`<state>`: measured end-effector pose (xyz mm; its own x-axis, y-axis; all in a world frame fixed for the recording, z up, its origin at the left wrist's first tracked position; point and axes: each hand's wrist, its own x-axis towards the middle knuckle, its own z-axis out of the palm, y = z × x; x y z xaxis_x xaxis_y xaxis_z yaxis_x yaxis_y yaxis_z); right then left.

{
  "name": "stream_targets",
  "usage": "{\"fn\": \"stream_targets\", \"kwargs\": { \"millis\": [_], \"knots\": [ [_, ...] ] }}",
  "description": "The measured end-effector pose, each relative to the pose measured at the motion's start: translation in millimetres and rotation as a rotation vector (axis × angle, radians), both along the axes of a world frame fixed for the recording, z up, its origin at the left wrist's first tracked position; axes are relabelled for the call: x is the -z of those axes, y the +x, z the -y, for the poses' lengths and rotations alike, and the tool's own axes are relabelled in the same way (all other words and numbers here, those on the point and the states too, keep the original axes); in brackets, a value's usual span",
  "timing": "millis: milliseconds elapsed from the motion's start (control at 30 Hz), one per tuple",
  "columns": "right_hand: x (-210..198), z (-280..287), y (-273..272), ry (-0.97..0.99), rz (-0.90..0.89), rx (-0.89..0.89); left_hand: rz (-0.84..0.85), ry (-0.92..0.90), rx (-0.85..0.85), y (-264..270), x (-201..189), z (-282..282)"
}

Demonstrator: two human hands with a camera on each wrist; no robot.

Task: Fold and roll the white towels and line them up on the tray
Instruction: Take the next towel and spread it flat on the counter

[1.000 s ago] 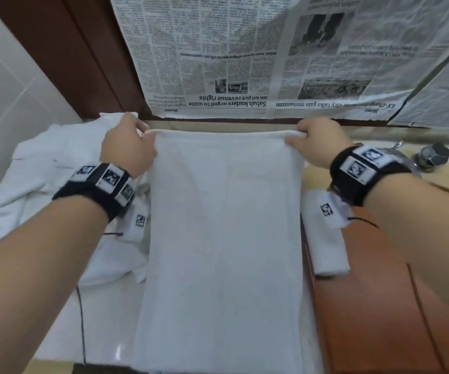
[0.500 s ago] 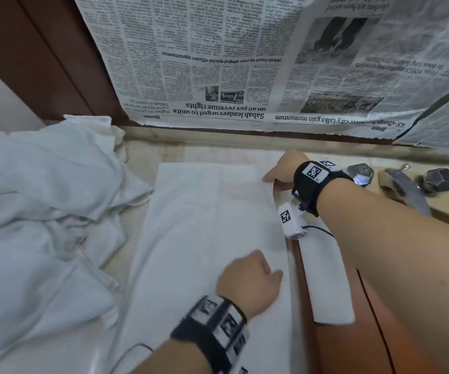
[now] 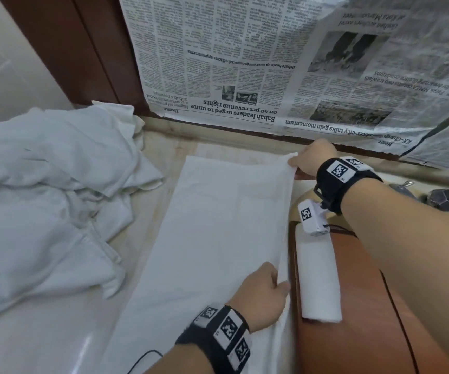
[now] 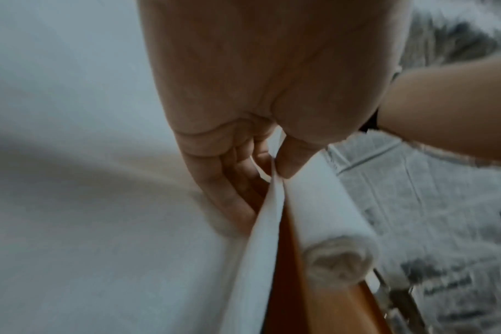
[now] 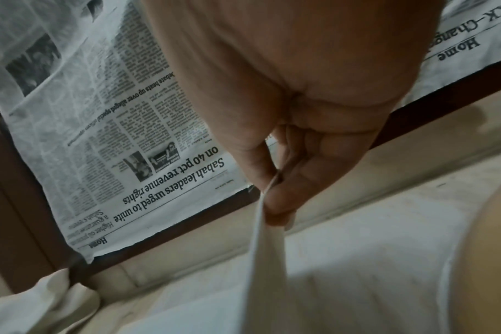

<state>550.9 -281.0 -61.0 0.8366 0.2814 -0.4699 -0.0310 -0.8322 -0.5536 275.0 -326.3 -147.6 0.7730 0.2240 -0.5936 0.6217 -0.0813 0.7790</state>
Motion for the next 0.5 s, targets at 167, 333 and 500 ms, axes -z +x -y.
{"fn": "stream_targets", "kwargs": {
  "millis": [167,333,500],
  "knots": [
    [-11,-46,-23,0.072,0.037,-0.054,0.110,-0.100,-0.328,-36,-28,-31],
    [6,-120,-63,0.251,0.047,-0.179,0.127,0.193,-0.625,-85,-31,-83],
    [46,-171,-105,-0.018,0.138,-0.488,-0.026,0.237,-0.658,-109,1,-118]
  ]
}}
